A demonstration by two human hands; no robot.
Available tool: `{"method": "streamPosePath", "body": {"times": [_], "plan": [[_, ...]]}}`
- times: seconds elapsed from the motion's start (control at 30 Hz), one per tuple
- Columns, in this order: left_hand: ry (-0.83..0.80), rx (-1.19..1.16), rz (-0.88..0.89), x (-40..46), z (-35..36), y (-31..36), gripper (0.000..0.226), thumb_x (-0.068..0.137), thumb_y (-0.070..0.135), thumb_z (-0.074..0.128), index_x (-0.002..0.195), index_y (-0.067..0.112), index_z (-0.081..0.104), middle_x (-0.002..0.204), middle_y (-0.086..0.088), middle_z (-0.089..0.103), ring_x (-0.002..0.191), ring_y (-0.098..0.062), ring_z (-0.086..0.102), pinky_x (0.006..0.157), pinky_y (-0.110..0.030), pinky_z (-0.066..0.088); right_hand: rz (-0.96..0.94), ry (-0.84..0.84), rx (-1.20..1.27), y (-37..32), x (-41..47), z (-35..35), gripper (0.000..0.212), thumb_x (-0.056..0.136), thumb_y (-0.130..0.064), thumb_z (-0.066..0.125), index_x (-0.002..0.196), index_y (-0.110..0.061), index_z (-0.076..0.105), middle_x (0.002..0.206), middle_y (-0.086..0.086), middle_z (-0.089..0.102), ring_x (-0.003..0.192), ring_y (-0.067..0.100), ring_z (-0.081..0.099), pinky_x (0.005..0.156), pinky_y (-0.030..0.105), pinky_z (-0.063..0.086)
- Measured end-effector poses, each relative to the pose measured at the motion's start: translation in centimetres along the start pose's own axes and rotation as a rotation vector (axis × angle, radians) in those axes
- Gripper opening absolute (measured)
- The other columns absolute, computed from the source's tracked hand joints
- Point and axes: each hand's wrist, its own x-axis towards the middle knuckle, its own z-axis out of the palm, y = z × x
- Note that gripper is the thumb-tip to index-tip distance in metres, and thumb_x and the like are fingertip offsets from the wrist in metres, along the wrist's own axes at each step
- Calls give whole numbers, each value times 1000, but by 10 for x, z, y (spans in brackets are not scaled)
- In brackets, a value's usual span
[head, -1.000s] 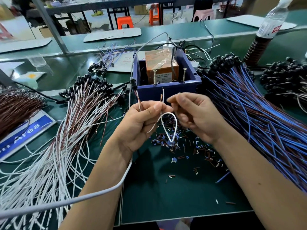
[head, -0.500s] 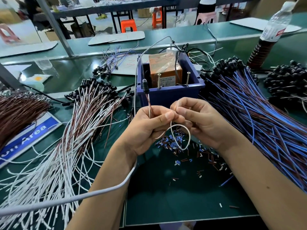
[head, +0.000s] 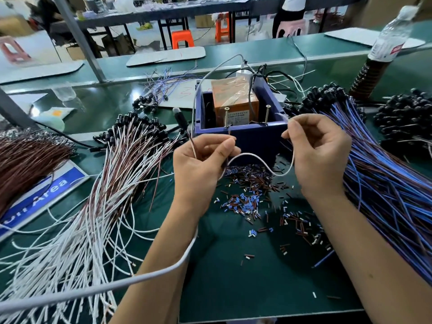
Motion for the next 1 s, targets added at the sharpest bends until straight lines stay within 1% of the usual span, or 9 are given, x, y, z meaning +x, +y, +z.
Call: {"method": "streamPosePath", "body": {"times": [0.03, 0.1, 0.2, 0.3, 0.47, 0.6, 0.8, 0.9, 1.0], "plan": [[80, 58, 59, 1, 3, -1, 10, 87, 6, 78, 95, 2, 72, 74, -14, 75, 60, -15, 72, 58, -19, 54, -63, 18, -75, 0, -2, 2, 7, 100, -13, 68, 98, -12, 74, 80, -5, 74, 72, 11, 71, 68, 25, 56], [199, 162, 171, 4, 7, -3, 13, 88, 1, 78, 93, 2, 66, 74, -17, 74, 71, -23, 77, 67, -26, 58, -157, 24, -162, -1, -6, 7, 10, 100, -14, 67, 102, -14, 76, 83, -7, 74, 77, 10, 73, 71, 23, 57], [297, 327, 304, 9, 11, -5, 15, 87, 4, 80, 83, 11, 67, 73, -8, 74, 70, -21, 75, 68, -32, 60, -207, 35, -250, 0, -8, 11, 15, 101, -16, 65, 104, -12, 79, 85, -4, 75, 79, 9, 73, 72, 32, 60], [364, 399, 320, 13, 12, -7, 9, 88, 8, 80, 87, 11, 71, 74, -3, 75, 68, -17, 74, 69, -36, 61, -194, 49, -252, -1, -6, 15, 17, 101, -16, 64, 104, -10, 79, 86, -2, 76, 79, 11, 72, 70, 37, 60], [325, 439, 334, 14, 13, -8, 8, 89, 8, 78, 87, 15, 74, 74, -1, 75, 69, -19, 74, 69, -40, 62, -172, 32, -213, -5, -9, 22, 15, 100, -16, 64, 102, -13, 78, 82, -4, 74, 73, 10, 71, 65, 32, 59], [344, 447, 354, 16, 13, -9, 5, 91, 9, 77, 86, 11, 76, 73, 0, 74, 68, -18, 72, 71, -41, 62, -157, 41, -176, -6, -11, 23, 14, 100, -14, 63, 100, -18, 76, 80, -7, 73, 71, 10, 69, 64, 24, 55], [353, 489, 365, 15, 16, -7, 5, 91, 11, 77, 87, 8, 79, 73, 1, 74, 69, -16, 72, 73, -44, 61, -148, 40, -147, -7, -12, 24, 15, 100, -13, 62, 100, -24, 72, 80, -10, 72, 69, 10, 69, 64, 21, 51], [343, 525, 376, 14, 16, -6, 6, 91, 12, 77, 90, 7, 80, 76, 1, 75, 72, -14, 72, 73, -39, 61, -138, 42, -147, -6, -13, 23, 14, 100, -13, 62, 99, -23, 73, 80, -9, 72, 69, 10, 68, 64, 21, 51], [341, 635, 440, 10, 18, -4, 4, 90, 11, 77, 92, 9, 80, 77, 4, 75, 67, -8, 68, 68, -19, 53, -151, 41, -149, -6, -14, 22, 14, 100, -11, 62, 100, -20, 73, 80, -9, 72, 70, 9, 69, 64, 19, 51]]}}
